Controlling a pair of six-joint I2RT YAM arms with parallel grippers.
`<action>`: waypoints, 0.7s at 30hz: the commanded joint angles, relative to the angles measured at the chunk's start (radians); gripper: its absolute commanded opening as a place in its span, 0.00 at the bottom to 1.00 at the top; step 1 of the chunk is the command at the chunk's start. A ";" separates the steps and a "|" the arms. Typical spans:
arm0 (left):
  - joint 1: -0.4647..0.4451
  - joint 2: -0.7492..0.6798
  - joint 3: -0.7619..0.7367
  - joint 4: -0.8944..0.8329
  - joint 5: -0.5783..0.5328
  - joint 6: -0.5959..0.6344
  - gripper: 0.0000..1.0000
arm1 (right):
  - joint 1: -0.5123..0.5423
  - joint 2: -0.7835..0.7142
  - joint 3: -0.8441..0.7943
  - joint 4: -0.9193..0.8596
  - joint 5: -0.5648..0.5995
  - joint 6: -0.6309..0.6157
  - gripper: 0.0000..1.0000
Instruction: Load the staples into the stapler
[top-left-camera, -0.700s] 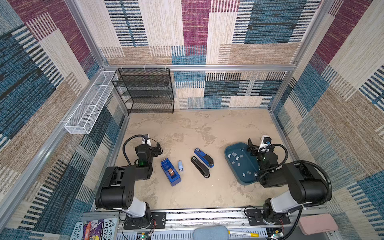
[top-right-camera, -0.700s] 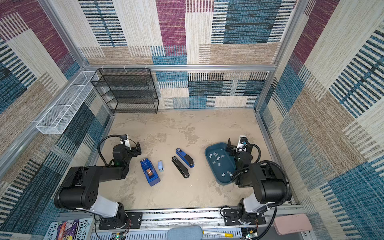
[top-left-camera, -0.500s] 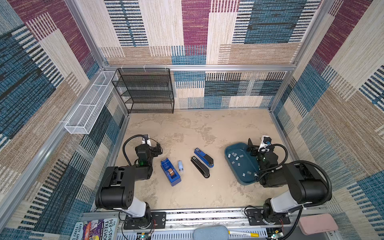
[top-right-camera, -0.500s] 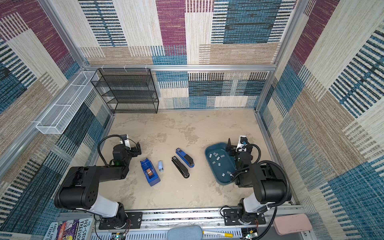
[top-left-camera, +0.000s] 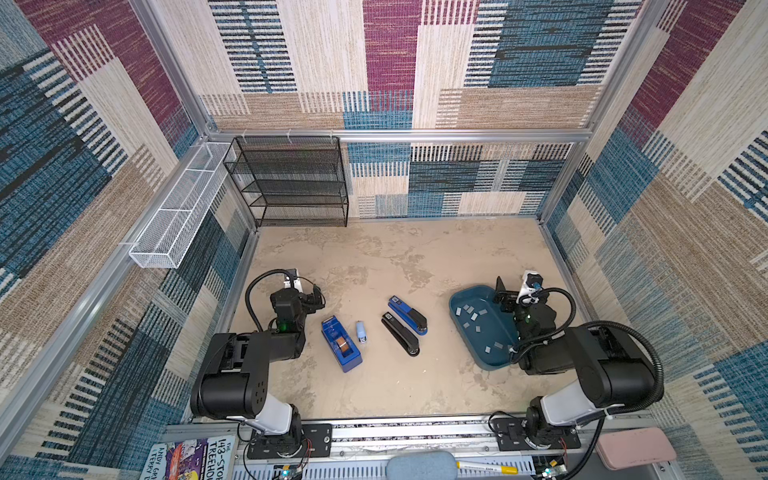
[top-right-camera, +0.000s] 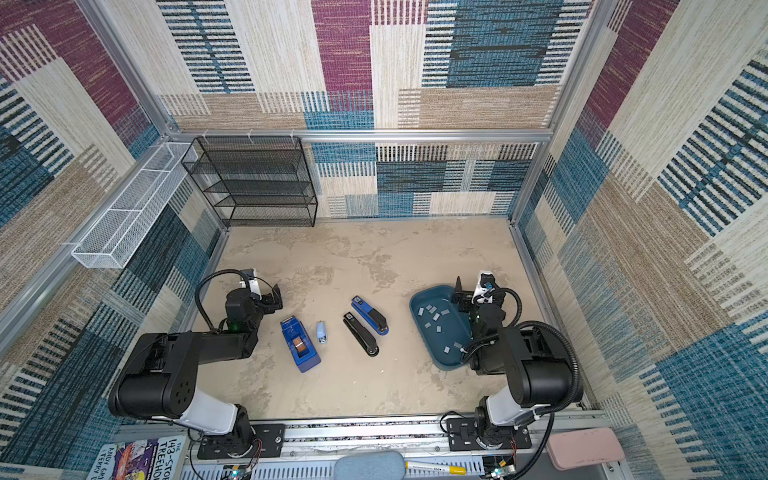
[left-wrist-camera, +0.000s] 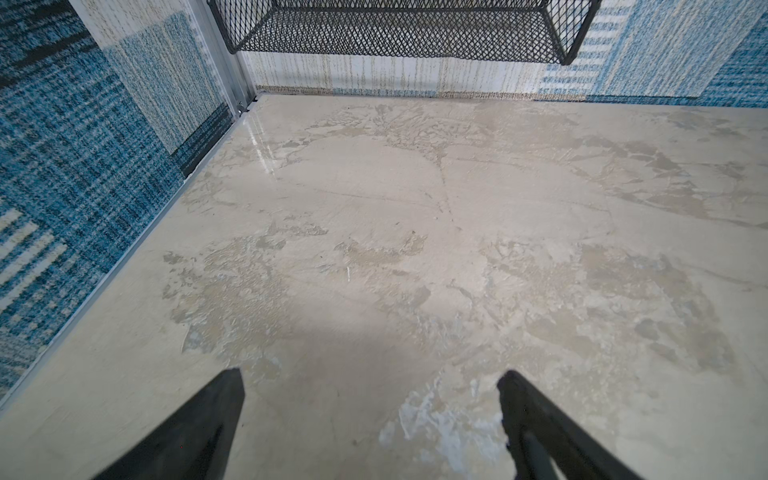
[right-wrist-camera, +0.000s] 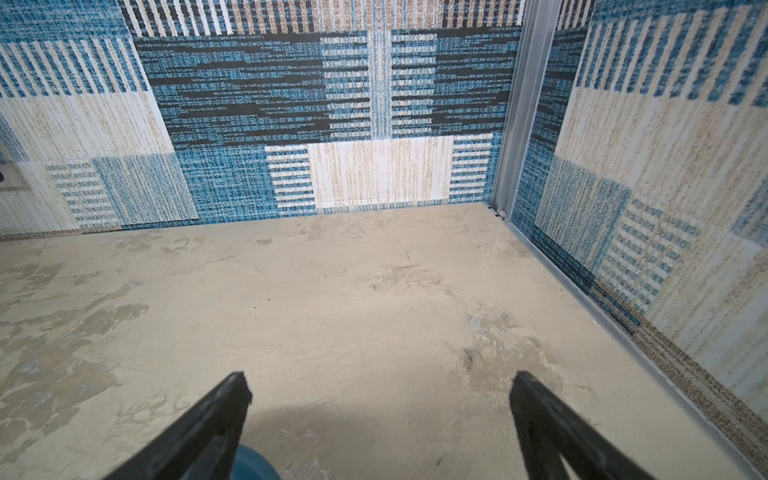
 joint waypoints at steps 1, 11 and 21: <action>0.000 -0.002 0.002 0.015 0.010 0.008 0.99 | 0.001 -0.003 -0.002 0.035 0.005 0.006 1.00; -0.001 -0.182 0.106 -0.303 0.022 0.012 0.99 | 0.007 -0.061 -0.027 0.034 0.021 0.005 1.00; -0.001 -0.455 0.284 -0.738 0.242 -0.348 0.99 | 0.025 -0.463 0.243 -0.816 0.040 0.390 1.00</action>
